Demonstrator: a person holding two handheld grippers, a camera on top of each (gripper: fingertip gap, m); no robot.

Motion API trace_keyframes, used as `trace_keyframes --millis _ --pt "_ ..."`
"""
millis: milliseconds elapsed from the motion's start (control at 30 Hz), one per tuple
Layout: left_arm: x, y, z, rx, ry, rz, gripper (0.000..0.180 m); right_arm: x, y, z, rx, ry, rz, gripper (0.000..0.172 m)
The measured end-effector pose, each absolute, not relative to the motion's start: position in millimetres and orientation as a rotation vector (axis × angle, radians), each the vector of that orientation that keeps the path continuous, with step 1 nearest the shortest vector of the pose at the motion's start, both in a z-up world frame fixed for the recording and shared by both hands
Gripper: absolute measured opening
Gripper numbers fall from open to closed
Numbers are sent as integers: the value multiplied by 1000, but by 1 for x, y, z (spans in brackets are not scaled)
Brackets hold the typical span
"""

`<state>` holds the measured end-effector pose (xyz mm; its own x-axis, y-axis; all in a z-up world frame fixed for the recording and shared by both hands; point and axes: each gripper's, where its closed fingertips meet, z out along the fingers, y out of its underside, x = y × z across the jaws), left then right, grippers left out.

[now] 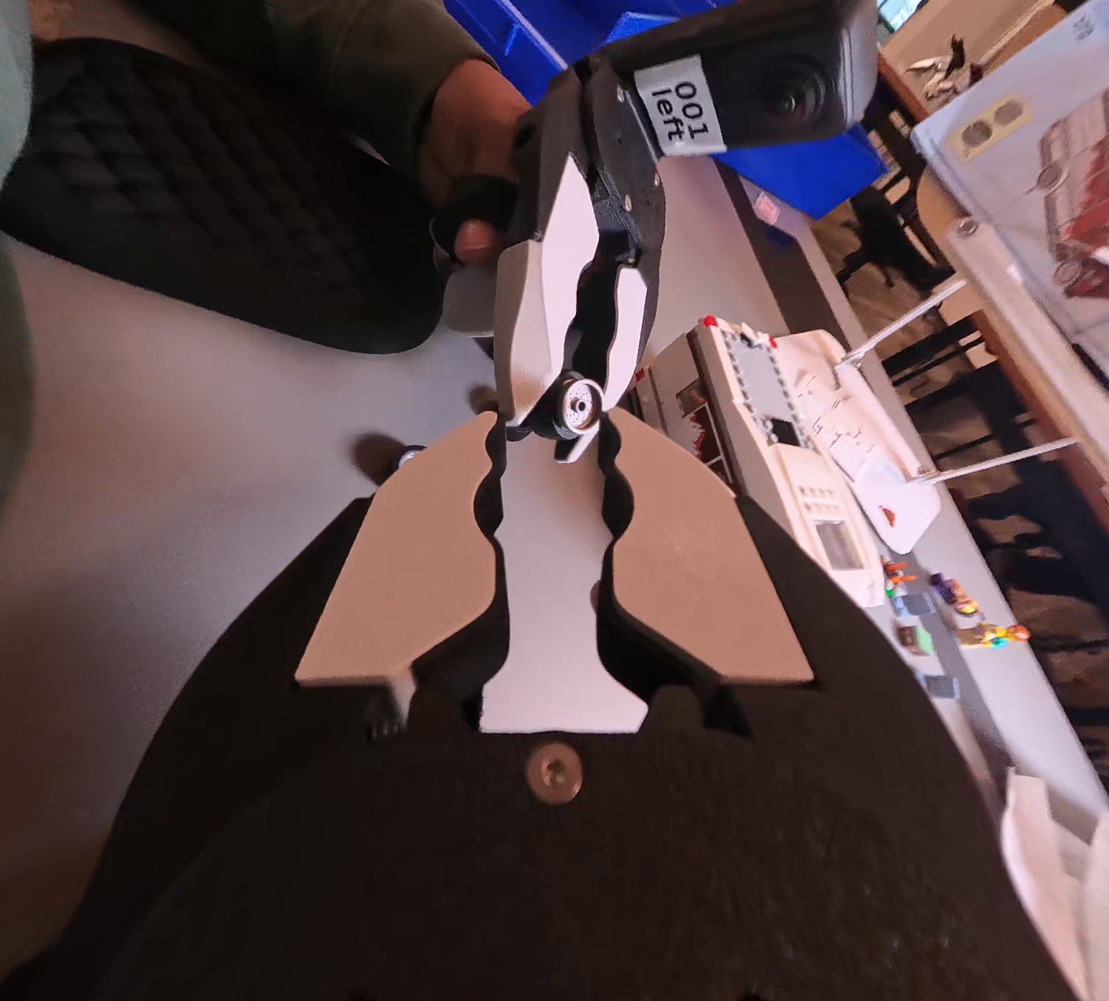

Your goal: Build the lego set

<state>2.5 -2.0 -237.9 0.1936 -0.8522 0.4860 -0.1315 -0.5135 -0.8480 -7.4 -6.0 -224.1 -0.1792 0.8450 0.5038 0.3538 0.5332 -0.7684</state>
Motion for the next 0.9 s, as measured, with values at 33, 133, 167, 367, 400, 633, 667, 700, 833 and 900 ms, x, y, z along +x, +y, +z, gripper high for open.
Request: trace_keyframes --millis 33,133,167,367,400,633,667,700,833,900 --pt "4 -5 -237 -1803 926 -1394 26 -6 -8 -222 -973 -1771 596 30" --pt "10 -13 -228 -1784 897 -1522 26 -1 -14 -217 -911 -1816 579 33" --pt "12 -17 -222 -1766 875 -1597 26 1 -16 -218 -895 -1845 566 34" --pt "25 -26 -213 -1738 824 -1698 26 0 -27 -213 -784 -1847 525 31" --pt "27 -28 -215 -1749 833 -1691 26 0 -28 -214 -779 -1849 516 27" --pt "29 -35 -219 -1822 847 -1639 25 3 -34 -218 -843 -1784 599 24" --pt "29 -36 -221 -1833 845 -1643 25 4 -35 -220 -845 -1789 598 23" --pt "29 -37 -223 -1841 850 -1649 25 4 -36 -222 -853 -1794 613 22" --pt "29 -39 -226 -1847 937 -1542 18 2 -45 -232 -911 -1797 728 17" --pt "28 -35 -227 -1843 977 -1424 19 1 -42 -231 -940 -1765 779 17"
